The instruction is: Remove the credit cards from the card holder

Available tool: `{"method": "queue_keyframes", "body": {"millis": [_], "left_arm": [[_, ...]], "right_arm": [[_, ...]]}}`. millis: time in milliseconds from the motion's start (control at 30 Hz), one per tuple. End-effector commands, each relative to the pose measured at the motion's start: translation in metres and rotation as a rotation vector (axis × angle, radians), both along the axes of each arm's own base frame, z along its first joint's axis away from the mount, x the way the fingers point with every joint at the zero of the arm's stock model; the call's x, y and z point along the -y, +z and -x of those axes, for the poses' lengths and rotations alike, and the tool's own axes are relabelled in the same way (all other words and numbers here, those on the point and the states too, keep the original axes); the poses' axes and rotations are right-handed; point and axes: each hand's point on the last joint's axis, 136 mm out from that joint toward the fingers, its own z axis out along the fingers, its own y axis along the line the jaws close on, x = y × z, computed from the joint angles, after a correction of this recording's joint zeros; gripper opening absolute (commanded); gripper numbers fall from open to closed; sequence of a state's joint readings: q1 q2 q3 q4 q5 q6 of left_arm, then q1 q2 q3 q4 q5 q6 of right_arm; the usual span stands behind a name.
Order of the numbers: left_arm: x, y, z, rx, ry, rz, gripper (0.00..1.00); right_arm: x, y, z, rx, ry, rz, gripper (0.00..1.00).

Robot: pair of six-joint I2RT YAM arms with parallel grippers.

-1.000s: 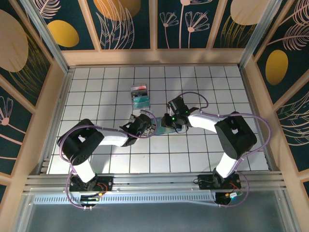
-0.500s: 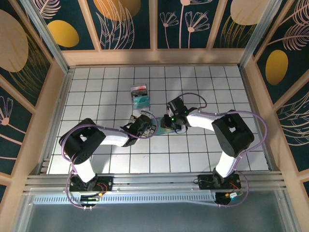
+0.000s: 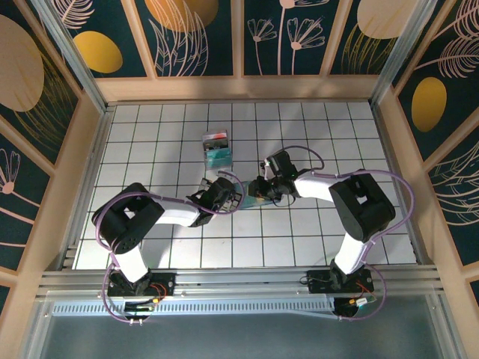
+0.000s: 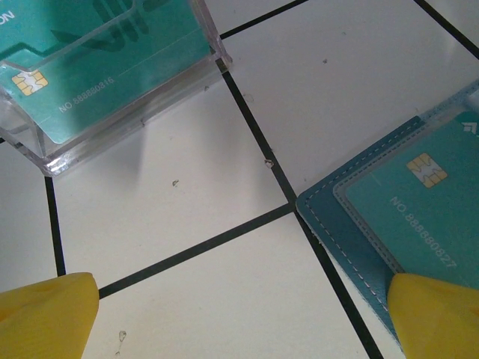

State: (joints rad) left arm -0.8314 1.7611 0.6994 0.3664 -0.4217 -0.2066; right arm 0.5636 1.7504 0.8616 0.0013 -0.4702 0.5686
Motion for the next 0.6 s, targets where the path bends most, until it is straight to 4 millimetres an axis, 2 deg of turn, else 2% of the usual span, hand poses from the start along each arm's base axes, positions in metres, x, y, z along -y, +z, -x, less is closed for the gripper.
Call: {"method": "queue_keyframes", "body": {"millis": [0,167,367,567], "left_arm": [[-0.0066,-0.0147,0.0060,-0.035,0.003,-0.038,0.99],[-0.0032,-0.0167,0.0078,-0.047,-0.019,-0.037,0.99],[0.0017,-0.0162,0.0091,-0.059,-0.040,-0.025,0.99],[0.0015,-0.0160,0.0103,-0.064,-0.041,-0.026,0.99]], "right_arm": [[-0.0134,0.0130,0.0052,0.000,0.041,-0.117,0.29],[-0.0180,0.0169,0.0071,0.003,0.058,-0.167,0.28],[-0.0186,0.0119,0.0092,-0.010,0.054,-0.181,0.25],[-0.0229,0.0189,0.0074,0.003,0.058,-0.223,0.23]]}}
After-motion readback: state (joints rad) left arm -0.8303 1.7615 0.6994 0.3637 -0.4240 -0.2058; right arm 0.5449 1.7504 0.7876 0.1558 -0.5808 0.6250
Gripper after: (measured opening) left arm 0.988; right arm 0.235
